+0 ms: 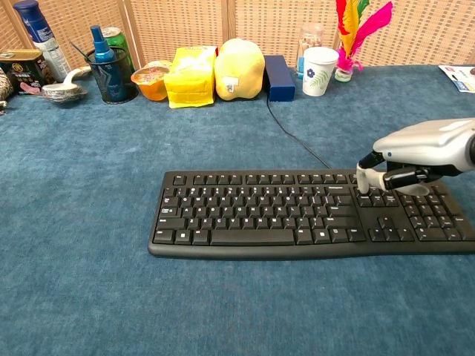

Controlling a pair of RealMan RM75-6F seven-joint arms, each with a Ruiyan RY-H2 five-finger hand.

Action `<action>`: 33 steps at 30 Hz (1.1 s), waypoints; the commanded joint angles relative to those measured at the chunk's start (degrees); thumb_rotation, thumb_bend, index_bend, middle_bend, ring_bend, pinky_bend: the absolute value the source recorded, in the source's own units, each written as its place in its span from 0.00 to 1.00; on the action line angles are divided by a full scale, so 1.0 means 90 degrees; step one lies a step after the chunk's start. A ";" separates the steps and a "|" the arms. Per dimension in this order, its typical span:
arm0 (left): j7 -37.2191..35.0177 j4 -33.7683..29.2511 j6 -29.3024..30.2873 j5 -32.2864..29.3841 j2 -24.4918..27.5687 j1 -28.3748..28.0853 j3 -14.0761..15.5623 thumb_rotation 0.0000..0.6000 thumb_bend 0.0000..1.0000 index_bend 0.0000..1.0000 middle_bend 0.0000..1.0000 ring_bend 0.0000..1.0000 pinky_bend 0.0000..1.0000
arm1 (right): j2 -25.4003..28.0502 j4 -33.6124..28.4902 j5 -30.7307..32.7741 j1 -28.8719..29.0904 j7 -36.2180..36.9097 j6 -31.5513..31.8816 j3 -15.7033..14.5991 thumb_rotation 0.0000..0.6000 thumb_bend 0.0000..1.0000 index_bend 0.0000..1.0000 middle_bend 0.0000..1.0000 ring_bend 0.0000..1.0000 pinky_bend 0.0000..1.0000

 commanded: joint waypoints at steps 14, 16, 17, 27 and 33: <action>-0.0164 0.0168 0.0057 0.0007 -0.0099 0.0055 0.0048 0.00 0.53 0.61 0.58 0.51 0.30 | 0.0858 -0.0953 -0.0381 -0.0277 0.0485 0.0805 0.0230 0.00 0.70 0.29 0.76 0.95 0.84; -0.0176 0.0182 0.0089 0.0013 -0.0109 0.0092 0.0076 0.00 0.53 0.61 0.58 0.51 0.30 | 0.1011 -0.1082 -0.0554 -0.0454 0.0739 0.0956 0.0236 0.00 0.69 0.29 0.73 0.91 0.83; -0.0183 0.0187 0.0103 0.0015 -0.0112 0.0107 0.0085 0.00 0.53 0.61 0.58 0.51 0.30 | 0.1058 -0.1117 -0.0625 -0.0523 0.0842 0.1010 0.0239 0.00 0.69 0.28 0.70 0.88 0.81; -0.0459 0.0317 0.0366 0.0051 -0.0150 0.0429 0.0283 0.00 0.53 0.61 0.58 0.51 0.30 | 0.1188 -0.0943 -0.2364 -0.2082 0.2590 0.2725 0.0070 0.00 0.64 0.28 0.60 0.73 0.67; -0.0624 0.0410 0.0567 0.0162 -0.0204 0.0672 0.0456 0.00 0.53 0.61 0.58 0.51 0.30 | 0.0960 -0.0297 -0.3326 -0.3047 0.3155 0.3772 -0.0265 0.00 0.62 0.29 0.53 0.64 0.63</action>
